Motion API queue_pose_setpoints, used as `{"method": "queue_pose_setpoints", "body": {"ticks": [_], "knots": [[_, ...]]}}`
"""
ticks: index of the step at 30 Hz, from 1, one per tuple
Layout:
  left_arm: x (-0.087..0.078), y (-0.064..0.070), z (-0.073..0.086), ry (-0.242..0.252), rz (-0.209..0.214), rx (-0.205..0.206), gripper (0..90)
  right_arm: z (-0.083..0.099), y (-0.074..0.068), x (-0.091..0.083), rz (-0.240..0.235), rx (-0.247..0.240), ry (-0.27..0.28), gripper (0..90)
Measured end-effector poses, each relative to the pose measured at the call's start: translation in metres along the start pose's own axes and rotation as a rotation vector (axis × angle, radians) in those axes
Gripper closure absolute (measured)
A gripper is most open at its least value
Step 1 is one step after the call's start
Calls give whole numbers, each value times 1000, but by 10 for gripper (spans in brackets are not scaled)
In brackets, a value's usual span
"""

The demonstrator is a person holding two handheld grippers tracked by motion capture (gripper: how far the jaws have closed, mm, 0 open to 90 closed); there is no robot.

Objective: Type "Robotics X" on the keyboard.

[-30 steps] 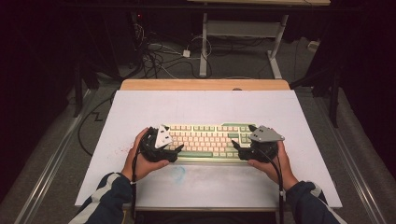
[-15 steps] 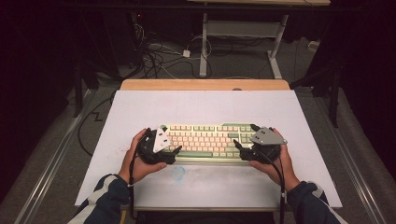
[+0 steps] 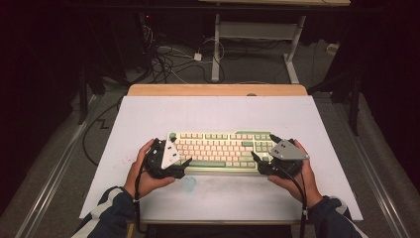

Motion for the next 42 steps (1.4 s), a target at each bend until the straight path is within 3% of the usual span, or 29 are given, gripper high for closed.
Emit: {"method": "queue_pose_setpoints", "body": {"ticks": [20,42], "knots": [[-13,-1,8,-21,3,-7,182,6,-1,-15,17,-19,-9,215],[-35,-14,17,-29,-7,-10,182,20,5,-34,20,-9,-14,213]]}}
Point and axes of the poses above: each handheld gripper's, and its own axes: x roughly forward along the jaws, z roughly out of its underside, y roughly to its right, the point moved 2 cm from there along x, roughly forward along the jaws, and after that the axes turned 5 degrees about -x, right-handed, at the moved point
